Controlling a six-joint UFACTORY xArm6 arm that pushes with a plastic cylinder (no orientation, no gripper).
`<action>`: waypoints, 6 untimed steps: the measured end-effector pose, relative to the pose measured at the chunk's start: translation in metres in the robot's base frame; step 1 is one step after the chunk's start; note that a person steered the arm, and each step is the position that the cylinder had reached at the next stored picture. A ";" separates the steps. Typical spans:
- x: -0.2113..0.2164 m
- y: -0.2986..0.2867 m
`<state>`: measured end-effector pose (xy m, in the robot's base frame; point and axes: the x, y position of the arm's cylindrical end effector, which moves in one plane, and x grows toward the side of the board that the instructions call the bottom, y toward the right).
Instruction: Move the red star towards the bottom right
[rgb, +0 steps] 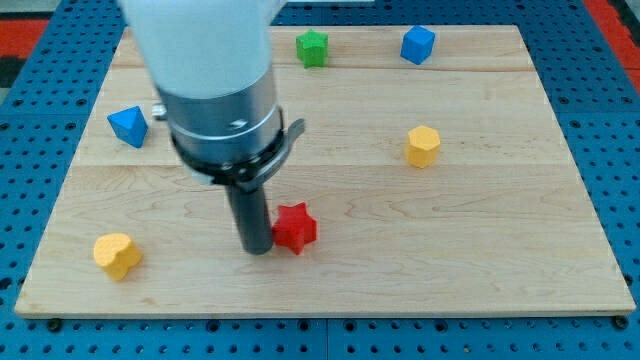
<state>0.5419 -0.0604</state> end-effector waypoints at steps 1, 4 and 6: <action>-0.020 -0.003; -0.009 0.041; 0.001 0.063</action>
<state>0.5427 0.0024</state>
